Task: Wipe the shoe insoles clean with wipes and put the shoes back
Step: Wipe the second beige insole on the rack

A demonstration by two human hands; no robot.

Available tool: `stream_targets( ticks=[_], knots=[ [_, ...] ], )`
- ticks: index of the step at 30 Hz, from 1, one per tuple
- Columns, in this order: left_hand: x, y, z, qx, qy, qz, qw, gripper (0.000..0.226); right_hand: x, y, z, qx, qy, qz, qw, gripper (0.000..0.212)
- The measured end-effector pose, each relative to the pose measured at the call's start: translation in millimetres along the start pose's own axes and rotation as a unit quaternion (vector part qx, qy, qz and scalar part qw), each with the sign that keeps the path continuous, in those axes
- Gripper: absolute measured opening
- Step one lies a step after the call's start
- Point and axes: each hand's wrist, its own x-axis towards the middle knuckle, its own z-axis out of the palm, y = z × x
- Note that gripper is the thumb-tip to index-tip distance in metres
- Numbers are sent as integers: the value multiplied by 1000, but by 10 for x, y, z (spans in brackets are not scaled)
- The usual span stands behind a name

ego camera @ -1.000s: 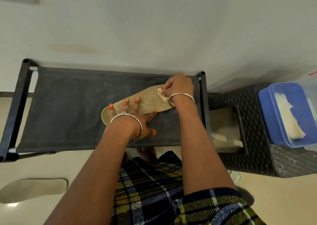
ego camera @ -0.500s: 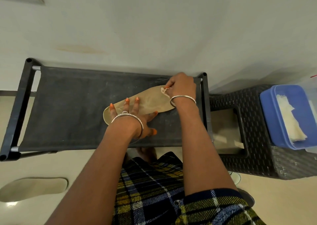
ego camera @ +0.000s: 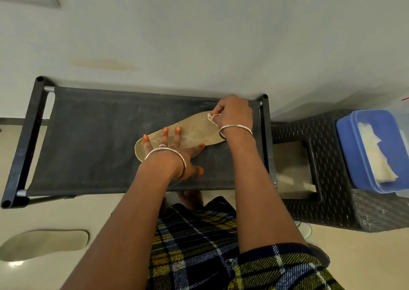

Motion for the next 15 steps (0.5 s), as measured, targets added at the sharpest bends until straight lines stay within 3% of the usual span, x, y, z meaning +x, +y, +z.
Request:
stream_targets(
  ticks=[8, 12, 15],
  knots=[
    [44, 23, 35, 7, 7, -7, 1000, 76, -112, -287, 151, -23, -85, -116, 989, 13],
    [22, 8, 10, 4, -4, -2, 1000, 76, 14, -121, 147, -8, 38, 37, 999, 18],
    [12, 11, -10, 3, -4, -6, 1000, 79, 0, -90, 123, -9, 75, 59, 995, 18]
  ],
)
